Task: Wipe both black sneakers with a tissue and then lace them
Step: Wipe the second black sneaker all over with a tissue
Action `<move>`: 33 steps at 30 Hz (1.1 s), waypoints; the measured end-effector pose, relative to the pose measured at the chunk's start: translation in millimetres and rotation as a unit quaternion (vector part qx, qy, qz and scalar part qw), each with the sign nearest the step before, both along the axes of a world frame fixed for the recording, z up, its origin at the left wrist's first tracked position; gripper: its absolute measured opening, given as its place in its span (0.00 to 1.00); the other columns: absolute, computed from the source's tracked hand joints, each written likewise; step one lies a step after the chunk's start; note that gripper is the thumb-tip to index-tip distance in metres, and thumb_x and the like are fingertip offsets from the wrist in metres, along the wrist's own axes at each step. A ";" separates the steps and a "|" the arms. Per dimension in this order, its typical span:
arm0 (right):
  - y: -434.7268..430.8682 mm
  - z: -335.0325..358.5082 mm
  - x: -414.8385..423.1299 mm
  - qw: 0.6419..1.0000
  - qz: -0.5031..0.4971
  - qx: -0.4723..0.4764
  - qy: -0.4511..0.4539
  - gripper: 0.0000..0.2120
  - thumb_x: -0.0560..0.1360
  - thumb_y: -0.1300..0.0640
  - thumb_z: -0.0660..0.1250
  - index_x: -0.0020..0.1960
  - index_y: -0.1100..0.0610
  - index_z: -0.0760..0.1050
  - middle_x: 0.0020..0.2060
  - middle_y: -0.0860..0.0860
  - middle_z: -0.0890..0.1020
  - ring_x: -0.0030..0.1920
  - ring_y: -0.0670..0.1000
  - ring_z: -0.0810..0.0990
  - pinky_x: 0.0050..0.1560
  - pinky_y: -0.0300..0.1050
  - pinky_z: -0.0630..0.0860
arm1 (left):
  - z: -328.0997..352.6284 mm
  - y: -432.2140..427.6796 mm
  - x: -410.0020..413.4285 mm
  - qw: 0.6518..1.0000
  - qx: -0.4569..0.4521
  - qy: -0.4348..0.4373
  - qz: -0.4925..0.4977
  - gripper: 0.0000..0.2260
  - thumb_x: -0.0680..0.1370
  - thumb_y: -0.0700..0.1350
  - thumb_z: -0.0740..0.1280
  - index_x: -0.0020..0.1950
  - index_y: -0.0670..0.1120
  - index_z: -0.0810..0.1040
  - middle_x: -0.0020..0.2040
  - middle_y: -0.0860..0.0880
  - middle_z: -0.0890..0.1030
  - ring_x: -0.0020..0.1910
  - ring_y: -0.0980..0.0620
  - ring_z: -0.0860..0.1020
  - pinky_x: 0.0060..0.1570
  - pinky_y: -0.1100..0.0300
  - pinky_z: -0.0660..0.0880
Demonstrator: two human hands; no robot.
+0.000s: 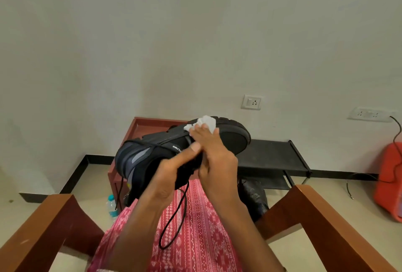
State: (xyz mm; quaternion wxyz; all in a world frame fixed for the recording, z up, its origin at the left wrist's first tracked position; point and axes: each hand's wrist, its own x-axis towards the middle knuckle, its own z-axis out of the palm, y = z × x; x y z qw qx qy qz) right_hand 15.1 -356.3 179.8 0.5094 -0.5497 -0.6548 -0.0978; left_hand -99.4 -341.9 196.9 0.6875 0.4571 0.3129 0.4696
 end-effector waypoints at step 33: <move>-27.6 -11.2 -36.3 0.996 0.028 -0.076 0.027 0.36 0.71 0.76 0.57 0.77 0.56 0.66 0.75 0.48 0.67 0.77 0.42 0.61 0.77 0.38 0.55 | 3.5 0.7 -0.1 0.998 0.016 0.043 0.040 0.23 0.73 0.69 0.57 0.53 0.56 0.83 0.50 0.60 0.86 0.54 0.64 0.82 0.62 0.60 0.73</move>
